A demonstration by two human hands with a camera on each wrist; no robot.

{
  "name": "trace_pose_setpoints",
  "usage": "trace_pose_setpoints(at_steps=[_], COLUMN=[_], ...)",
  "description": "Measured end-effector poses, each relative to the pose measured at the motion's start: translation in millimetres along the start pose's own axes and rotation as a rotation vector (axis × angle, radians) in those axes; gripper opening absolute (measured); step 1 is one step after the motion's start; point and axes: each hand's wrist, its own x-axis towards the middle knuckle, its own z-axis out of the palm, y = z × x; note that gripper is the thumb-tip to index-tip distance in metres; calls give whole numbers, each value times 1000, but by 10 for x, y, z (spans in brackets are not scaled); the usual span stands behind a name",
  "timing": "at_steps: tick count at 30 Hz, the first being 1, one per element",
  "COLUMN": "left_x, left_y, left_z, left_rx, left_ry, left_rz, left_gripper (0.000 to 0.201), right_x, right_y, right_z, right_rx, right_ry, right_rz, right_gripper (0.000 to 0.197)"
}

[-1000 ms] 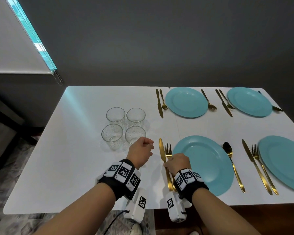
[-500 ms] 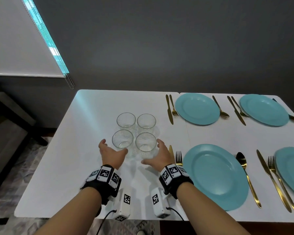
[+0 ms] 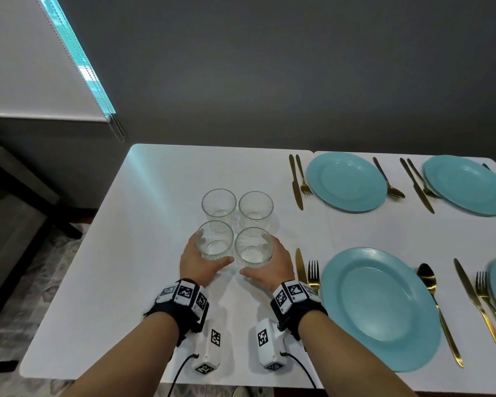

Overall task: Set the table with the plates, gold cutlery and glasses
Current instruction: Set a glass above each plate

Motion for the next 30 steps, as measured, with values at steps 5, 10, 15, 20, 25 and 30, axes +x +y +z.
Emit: trace_pose_setpoints(at_steps=[5, 10, 15, 20, 25, 30], left_x=[-27, -164, -314, -459, -647, -829], left_y=[-42, -13, 367, 933, 1437, 1741], left_z=[-4, -19, 110, 520, 1099, 1741], left_rx=[10, -77, -138, -135, -166, -160], left_ry=[32, 51, -17, -147, -218, -223], left_rz=[33, 27, 123, 245, 306, 291], left_gripper=[81, 74, 78, 83, 68, 73], right_x=[26, -29, -92, -72, -56, 46], right_y=[-18, -30, -44, 141, 581, 1187], right_z=[-18, -226, -821, -1660, -2437, -3168], right_rx=[-81, -47, 119, 284, 316, 288], right_ry=[-30, -35, 56, 200, 338, 412], right_rz=[-24, -17, 3, 55, 122, 211], right_gripper=[86, 81, 77, 77, 74, 74])
